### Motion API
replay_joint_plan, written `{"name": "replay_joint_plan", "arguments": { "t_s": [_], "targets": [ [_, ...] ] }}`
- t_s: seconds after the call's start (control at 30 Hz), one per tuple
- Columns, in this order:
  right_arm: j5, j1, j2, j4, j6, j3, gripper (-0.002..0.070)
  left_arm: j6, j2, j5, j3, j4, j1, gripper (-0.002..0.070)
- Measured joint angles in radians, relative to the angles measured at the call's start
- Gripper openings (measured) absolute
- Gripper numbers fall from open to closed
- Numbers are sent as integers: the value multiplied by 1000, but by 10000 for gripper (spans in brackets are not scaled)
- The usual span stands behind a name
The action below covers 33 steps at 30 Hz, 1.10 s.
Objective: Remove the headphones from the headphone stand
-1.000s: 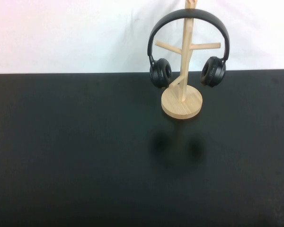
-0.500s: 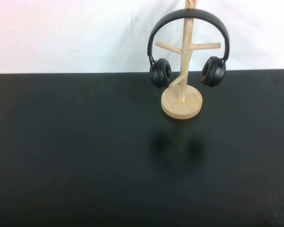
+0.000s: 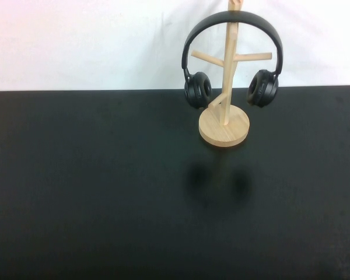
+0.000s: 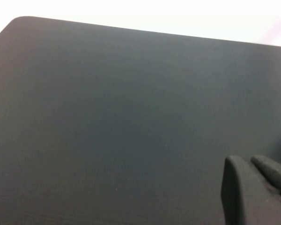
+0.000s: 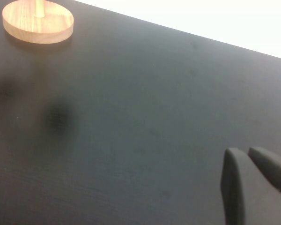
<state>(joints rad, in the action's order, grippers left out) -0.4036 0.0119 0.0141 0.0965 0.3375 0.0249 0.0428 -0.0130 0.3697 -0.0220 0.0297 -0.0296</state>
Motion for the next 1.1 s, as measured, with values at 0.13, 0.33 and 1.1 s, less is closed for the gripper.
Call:
{"name": "replay_joint_plan", "arguments": {
  "t_s": [0.13,0.33,1.1],
  "targets": [
    [0,0,0,0,0,0,-8,0,0,-3,0,4,0,-4],
    [0,0,0,0,0,0,-8,65,0,-118,-3,203,0,-4],
    [0,0,0,0,0,0,-8,-286,421,249,451,424,0,-4]
  ]
}}
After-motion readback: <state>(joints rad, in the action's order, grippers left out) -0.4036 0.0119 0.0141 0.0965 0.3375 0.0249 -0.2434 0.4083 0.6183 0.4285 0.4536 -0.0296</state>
